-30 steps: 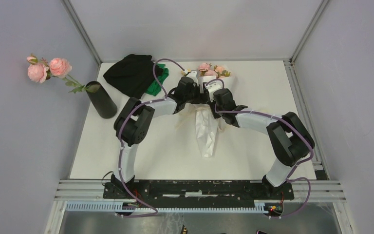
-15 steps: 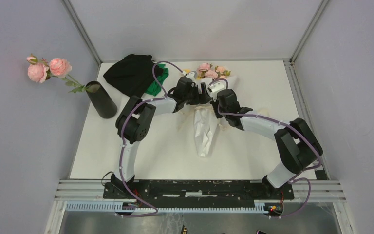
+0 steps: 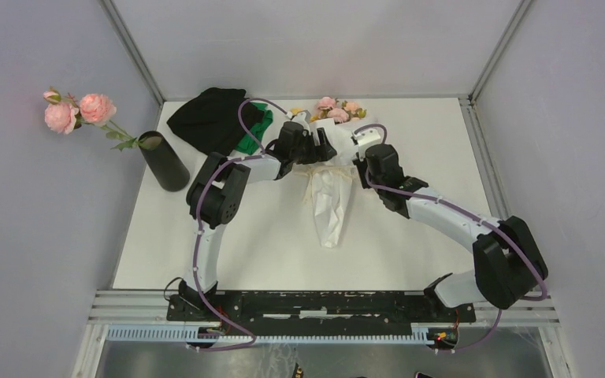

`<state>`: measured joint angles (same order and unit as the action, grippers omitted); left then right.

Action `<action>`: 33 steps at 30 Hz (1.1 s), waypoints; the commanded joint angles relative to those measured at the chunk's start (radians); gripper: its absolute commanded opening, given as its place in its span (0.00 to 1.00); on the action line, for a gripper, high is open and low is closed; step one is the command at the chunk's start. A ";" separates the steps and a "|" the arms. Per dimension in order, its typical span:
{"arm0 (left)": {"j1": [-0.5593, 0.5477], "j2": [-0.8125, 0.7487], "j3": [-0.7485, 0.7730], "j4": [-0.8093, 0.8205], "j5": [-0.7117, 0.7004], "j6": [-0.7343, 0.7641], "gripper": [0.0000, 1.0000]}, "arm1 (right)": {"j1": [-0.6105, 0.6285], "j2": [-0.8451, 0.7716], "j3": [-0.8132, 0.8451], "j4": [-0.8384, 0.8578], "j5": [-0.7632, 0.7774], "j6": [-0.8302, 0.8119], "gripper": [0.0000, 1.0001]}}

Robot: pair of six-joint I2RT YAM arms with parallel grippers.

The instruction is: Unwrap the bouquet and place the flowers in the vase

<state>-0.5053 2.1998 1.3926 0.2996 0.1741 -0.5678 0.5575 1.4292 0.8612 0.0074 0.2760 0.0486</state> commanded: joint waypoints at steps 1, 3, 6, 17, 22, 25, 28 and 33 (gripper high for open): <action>0.022 0.062 -0.019 -0.102 -0.064 -0.017 0.93 | -0.039 -0.096 -0.001 -0.045 0.070 0.007 0.00; 0.023 0.061 -0.022 -0.102 -0.062 -0.017 0.93 | -0.066 -0.129 0.016 -0.071 0.074 0.007 0.00; 0.023 0.053 -0.028 -0.099 -0.058 -0.017 0.93 | -0.119 -0.173 0.059 -0.115 0.067 0.007 0.00; 0.024 0.031 -0.049 -0.100 -0.043 -0.005 0.93 | -0.221 -0.282 0.307 -0.193 0.128 -0.003 0.00; 0.023 0.023 -0.047 -0.105 -0.037 -0.004 0.93 | -0.225 -0.236 0.513 -0.238 0.132 -0.040 0.00; 0.024 0.010 -0.049 -0.116 -0.041 0.006 0.93 | -0.226 -0.214 0.629 -0.255 0.139 -0.075 0.00; 0.023 0.002 -0.045 -0.127 -0.046 0.015 0.93 | -0.229 -0.174 0.760 -0.292 0.143 -0.102 0.00; 0.024 0.002 -0.042 -0.126 -0.034 0.013 0.93 | -0.235 -0.150 0.886 -0.268 0.190 -0.140 0.00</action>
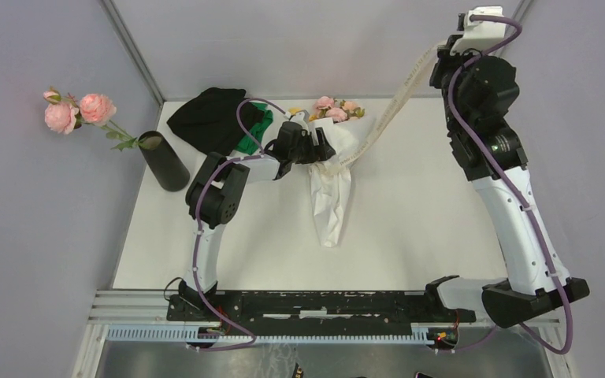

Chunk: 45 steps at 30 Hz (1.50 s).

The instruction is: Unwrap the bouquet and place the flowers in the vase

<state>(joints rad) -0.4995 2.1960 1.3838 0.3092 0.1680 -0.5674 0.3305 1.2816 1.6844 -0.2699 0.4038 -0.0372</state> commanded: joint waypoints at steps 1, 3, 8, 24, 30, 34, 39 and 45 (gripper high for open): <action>0.018 0.008 -0.031 -0.137 -0.023 0.012 0.93 | -0.011 -0.013 0.059 0.030 0.066 -0.063 0.00; 0.019 0.010 -0.026 -0.144 -0.022 0.016 0.93 | -0.012 -0.027 0.061 0.058 0.080 -0.079 0.00; 0.022 0.004 -0.015 -0.159 -0.036 0.024 0.95 | -0.015 -0.048 0.057 0.105 0.120 -0.127 0.00; 0.023 -0.031 -0.027 -0.160 -0.013 0.032 0.96 | -0.017 -0.156 -0.785 0.302 0.066 -0.012 0.52; 0.024 -0.040 -0.022 -0.158 -0.003 0.028 0.96 | -0.011 -0.039 -0.815 0.284 -0.143 -0.022 0.64; 0.023 -0.042 -0.026 -0.157 0.002 0.027 0.96 | -0.004 0.070 -0.816 0.280 -0.172 -0.008 0.65; 0.023 -0.050 -0.044 -0.148 0.002 0.024 0.96 | -0.001 0.213 -0.772 0.272 -0.224 0.003 0.66; 0.024 -0.050 -0.051 -0.153 -0.006 0.031 0.95 | 0.036 0.309 -0.734 0.278 -0.253 -0.026 0.65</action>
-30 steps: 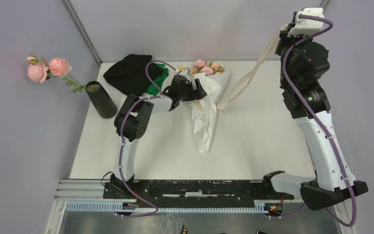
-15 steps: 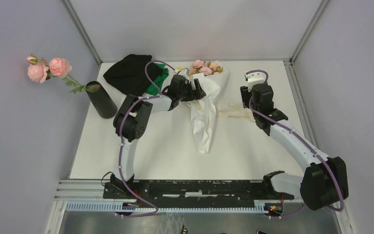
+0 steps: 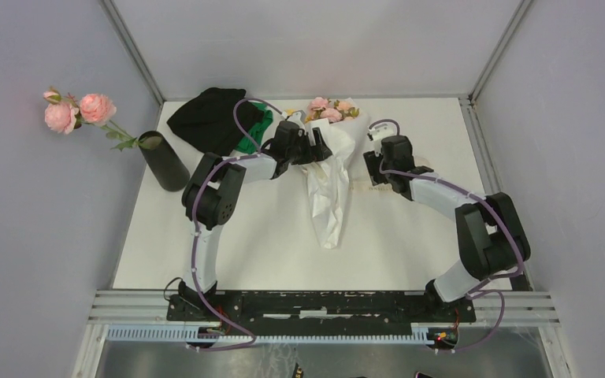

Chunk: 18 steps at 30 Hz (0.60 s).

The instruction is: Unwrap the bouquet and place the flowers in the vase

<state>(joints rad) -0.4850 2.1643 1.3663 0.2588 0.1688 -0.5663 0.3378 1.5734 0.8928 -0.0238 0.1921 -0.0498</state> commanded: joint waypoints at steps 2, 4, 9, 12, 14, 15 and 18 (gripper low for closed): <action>0.010 -0.017 -0.035 -0.099 0.000 0.033 0.96 | 0.040 0.035 0.070 0.035 -0.066 -0.044 0.66; 0.009 -0.015 -0.038 -0.092 0.014 0.033 0.97 | 0.045 0.063 0.092 0.031 -0.093 -0.072 0.66; 0.009 -0.016 -0.040 -0.089 0.028 0.029 0.97 | 0.045 0.130 0.142 0.025 -0.150 -0.140 0.67; 0.010 -0.020 -0.034 -0.093 0.028 0.029 0.97 | 0.044 0.179 0.191 -0.014 -0.171 -0.166 0.68; 0.009 -0.020 -0.031 -0.095 0.028 0.029 0.97 | 0.044 0.213 0.222 -0.041 -0.182 -0.168 0.68; 0.009 -0.019 -0.029 -0.097 0.027 0.029 0.97 | 0.043 0.222 0.229 -0.041 -0.202 -0.168 0.68; 0.009 -0.020 -0.029 -0.099 0.024 0.029 0.97 | 0.040 0.239 0.226 -0.035 -0.256 -0.158 0.68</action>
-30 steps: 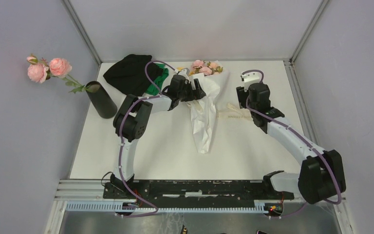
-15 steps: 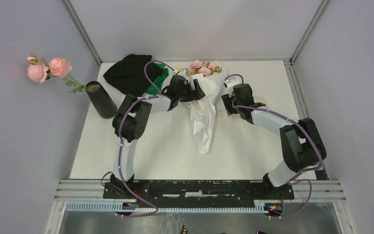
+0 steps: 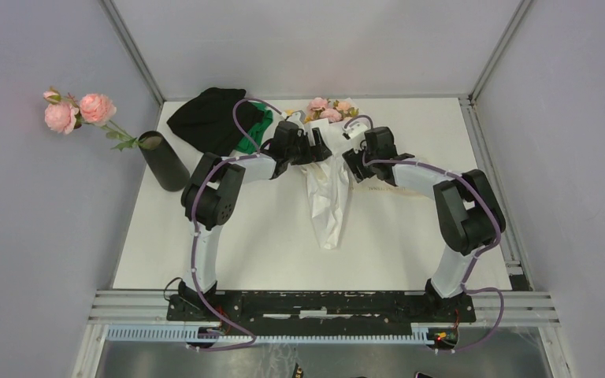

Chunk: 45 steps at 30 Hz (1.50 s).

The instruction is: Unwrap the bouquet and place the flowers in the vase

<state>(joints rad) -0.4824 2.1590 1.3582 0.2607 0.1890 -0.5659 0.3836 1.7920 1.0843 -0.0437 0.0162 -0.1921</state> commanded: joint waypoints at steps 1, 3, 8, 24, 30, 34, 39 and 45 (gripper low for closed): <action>0.007 -0.014 -0.021 -0.102 0.002 0.029 0.97 | -0.004 0.023 0.033 -0.018 -0.088 -0.014 0.68; 0.009 -0.016 -0.022 -0.104 0.000 0.030 0.97 | -0.006 0.022 0.018 -0.014 -0.096 -0.008 0.67; 0.008 -0.006 -0.011 -0.104 0.006 0.025 0.97 | -0.007 0.024 -0.033 0.012 -0.102 0.000 0.67; 0.009 0.001 -0.013 -0.094 0.020 0.019 0.97 | -0.005 -0.026 -0.070 0.021 -0.136 -0.192 0.69; 0.012 0.004 -0.014 -0.092 0.020 0.022 0.97 | -0.012 0.131 0.260 -0.411 -0.272 -0.495 0.64; 0.016 0.007 -0.010 -0.090 0.024 0.023 0.97 | -0.019 0.248 0.428 -0.629 -0.316 -0.598 0.63; 0.023 0.007 -0.009 -0.093 0.026 0.027 0.97 | -0.020 0.264 0.429 -0.664 -0.343 -0.640 0.63; 0.034 0.007 -0.011 -0.095 0.028 0.029 0.97 | -0.025 0.223 0.393 -0.674 -0.338 -0.661 0.63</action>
<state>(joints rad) -0.4648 2.1586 1.3582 0.2558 0.2203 -0.5659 0.3641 2.0529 1.4933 -0.6666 -0.2943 -0.7975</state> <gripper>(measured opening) 0.964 0.629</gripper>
